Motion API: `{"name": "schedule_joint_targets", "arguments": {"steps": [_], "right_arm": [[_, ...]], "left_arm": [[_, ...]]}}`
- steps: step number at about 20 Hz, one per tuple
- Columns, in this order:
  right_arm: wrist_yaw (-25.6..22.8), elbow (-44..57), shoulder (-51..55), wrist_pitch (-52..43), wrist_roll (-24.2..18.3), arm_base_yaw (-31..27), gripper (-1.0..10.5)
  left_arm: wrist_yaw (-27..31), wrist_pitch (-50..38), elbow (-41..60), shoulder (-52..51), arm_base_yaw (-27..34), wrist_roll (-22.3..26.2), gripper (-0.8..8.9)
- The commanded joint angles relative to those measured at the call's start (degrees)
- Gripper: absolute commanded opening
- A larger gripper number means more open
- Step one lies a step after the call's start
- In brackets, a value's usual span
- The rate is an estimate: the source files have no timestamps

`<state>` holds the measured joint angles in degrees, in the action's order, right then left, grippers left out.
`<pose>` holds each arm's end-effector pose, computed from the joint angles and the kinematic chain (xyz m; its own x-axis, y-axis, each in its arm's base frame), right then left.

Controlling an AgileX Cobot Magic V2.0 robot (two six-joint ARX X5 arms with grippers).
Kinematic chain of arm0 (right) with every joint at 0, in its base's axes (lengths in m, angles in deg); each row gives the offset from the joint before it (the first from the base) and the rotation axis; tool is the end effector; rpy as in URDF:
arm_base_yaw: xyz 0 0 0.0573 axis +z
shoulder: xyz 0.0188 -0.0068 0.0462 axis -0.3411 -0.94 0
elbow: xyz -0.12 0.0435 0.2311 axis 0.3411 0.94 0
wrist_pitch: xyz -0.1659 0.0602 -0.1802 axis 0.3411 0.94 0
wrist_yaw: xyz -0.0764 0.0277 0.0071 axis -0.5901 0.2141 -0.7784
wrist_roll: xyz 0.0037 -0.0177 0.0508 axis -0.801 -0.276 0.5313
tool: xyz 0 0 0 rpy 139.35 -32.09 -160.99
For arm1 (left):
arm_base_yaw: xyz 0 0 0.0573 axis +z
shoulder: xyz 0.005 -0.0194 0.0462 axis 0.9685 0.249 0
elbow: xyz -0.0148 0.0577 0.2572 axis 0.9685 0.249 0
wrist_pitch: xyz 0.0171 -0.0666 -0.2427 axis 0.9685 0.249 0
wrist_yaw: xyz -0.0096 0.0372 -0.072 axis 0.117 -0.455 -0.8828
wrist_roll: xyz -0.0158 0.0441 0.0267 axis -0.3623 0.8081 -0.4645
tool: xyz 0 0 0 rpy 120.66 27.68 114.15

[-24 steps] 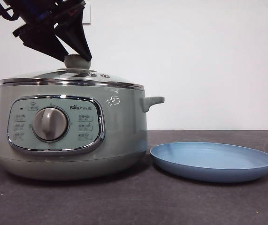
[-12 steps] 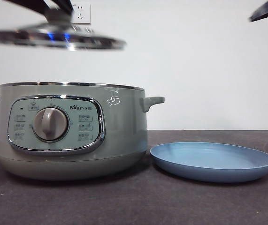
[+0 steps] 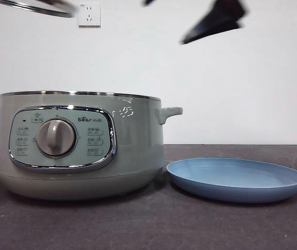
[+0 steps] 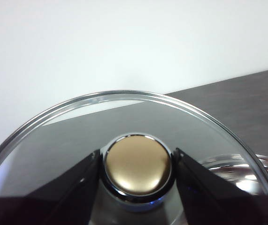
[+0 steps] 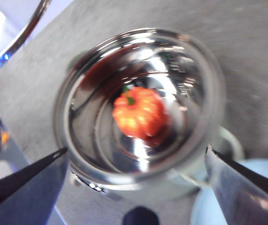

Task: Take the pumpkin out from the steamer,put the pumpkin in the blue plate,close the lid

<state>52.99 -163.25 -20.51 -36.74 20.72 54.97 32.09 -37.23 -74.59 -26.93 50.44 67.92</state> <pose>0.2432 0.1830 0.3411 0.3877 0.7054 -0.5933 -0.7299 0.6280 0.2698 0.1555 -0.0602 0.4001 0.9775 -0.0187 -0.2099 0.0530 0.9858 0.1593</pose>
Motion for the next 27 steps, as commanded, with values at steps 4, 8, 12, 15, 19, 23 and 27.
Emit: {"name": "schedule_joint_targets", "arguments": {"steps": [4, 8, 12, 15, 19, 23, 27], "right_arm": [[-6.93, -20.48, -20.65, 9.09, -7.19, 7.52, 5.7], [-13.40, -27.65, -31.10, 9.77, -10.12, 10.71, 5.7], [-13.70, -28.09, -37.09, 8.11, -11.21, 11.91, 5.7], [-13.66, -28.09, -40.19, 7.87, -11.47, 11.98, 5.7], [-15.17, -28.09, -41.11, 7.61, -11.50, 12.22, 3.0], [-15.39, -28.15, -38.45, 7.72, -11.72, 12.37, -0.1], [-15.47, -28.15, -28.83, 14.82, -11.52, 10.97, -0.1]], "left_arm": [[6.64, 0.31, -0.57, -3.19, 0.09, 3.30, -0.09], [6.75, 0.83, -0.57, -3.19, 0.09, 3.56, -0.09], [6.78, 1.09, -0.57, -3.15, 0.09, 3.56, -0.09], [6.97, 1.14, -0.57, -3.15, 0.09, 3.56, -0.09], [6.99, 1.16, -0.57, -3.15, 0.09, 3.56, -0.09], [6.95, 1.16, -0.57, -3.15, 0.09, 3.56, -0.09], [6.16, 0.66, -0.57, -2.93, 0.09, 3.54, -0.09]]}}
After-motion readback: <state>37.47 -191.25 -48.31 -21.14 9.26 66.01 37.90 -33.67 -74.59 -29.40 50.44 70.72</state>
